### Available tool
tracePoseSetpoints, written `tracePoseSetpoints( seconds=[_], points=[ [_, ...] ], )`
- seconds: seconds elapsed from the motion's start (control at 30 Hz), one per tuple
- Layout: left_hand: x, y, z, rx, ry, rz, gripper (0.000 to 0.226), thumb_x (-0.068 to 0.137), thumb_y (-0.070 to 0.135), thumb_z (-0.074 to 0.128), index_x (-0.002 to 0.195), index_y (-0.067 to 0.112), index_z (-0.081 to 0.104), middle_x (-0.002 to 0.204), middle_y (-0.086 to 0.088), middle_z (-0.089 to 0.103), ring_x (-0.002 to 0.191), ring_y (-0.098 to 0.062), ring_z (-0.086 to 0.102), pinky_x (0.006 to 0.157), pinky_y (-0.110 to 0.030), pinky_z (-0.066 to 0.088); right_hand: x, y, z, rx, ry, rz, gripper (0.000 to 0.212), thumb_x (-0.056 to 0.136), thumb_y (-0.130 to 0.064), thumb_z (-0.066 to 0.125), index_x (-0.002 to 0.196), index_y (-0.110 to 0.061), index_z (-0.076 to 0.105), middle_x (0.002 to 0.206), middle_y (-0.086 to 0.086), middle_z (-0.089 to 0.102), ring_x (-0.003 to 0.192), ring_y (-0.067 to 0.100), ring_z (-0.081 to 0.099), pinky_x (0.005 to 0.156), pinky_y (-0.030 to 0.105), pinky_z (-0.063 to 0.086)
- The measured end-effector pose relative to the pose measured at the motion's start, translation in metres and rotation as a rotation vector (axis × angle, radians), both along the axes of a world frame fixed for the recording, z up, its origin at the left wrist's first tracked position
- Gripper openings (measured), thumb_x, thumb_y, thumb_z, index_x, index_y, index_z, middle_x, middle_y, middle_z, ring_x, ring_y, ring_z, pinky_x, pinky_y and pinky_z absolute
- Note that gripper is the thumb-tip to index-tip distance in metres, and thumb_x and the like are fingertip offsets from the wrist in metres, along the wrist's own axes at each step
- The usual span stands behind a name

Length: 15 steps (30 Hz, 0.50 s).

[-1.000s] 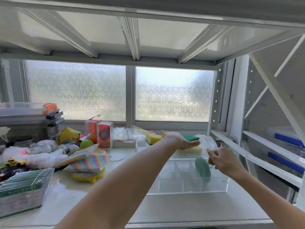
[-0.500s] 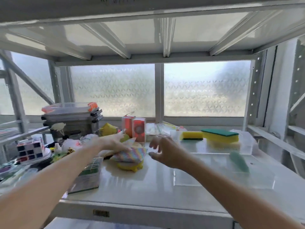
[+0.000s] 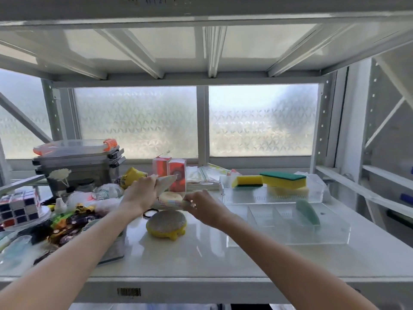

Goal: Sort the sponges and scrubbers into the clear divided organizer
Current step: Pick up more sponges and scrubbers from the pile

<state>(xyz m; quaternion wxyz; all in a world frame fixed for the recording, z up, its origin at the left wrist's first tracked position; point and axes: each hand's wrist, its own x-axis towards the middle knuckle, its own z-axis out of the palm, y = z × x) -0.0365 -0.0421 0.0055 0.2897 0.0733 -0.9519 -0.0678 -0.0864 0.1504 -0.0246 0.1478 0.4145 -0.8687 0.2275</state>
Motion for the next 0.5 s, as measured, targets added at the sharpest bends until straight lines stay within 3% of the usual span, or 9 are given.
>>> tracePoseSetpoints(
  seconds=[0.1, 0.23, 0.37, 0.5],
  points=[
    [0.006, 0.014, 0.024, 0.036, 0.198, -0.069, 0.023, 0.096, 0.026, 0.049, 0.092, 0.006, 0.060, 0.078, -0.007, 0.065, 0.072, -0.030, 0.067, 0.062, -0.035, 0.049, 0.006, 0.029, 0.030, -0.073, 0.133, 0.001, 0.016, 0.089, -0.025, 0.057, 0.095, -0.016, 0.069, 0.094, 0.011, 0.071, 0.085, 0.032, 0.066, 0.072, 0.039, 0.052],
    [0.003, 0.043, 0.054, 0.073, 0.406, -0.200, 0.022, 0.095, 0.020, 0.051, 0.097, 0.002, 0.063, 0.092, -0.015, 0.063, 0.081, -0.034, 0.063, 0.071, -0.041, 0.049, -0.005, 0.100, 0.076, -0.185, 0.226, -0.082, 0.015, 0.088, -0.031, 0.057, 0.090, -0.020, 0.068, 0.083, 0.003, 0.072, 0.073, 0.022, 0.068, 0.070, 0.042, 0.056],
    [-0.018, 0.095, 0.062, 0.134, 0.433, -0.339, 0.027, 0.095, 0.027, 0.049, 0.095, 0.005, 0.065, 0.092, -0.016, 0.068, 0.082, -0.036, 0.065, 0.074, -0.047, 0.053, -0.025, 0.161, 0.099, -0.235, 0.246, -0.266, 0.012, 0.085, -0.027, 0.065, 0.093, -0.020, 0.072, 0.085, 0.002, 0.076, 0.078, 0.021, 0.069, 0.077, 0.038, 0.055],
    [-0.038, 0.145, 0.053, 0.238, 0.384, -0.414, 0.022, 0.092, 0.024, 0.054, 0.091, 0.007, 0.067, 0.082, -0.013, 0.073, 0.078, -0.032, 0.069, 0.068, -0.039, 0.054, -0.048, 0.176, 0.087, -0.178, 0.178, -0.350, 0.017, 0.082, -0.028, 0.070, 0.094, -0.017, 0.076, 0.089, 0.005, 0.076, 0.082, 0.022, 0.069, 0.074, 0.034, 0.054]
  ],
)
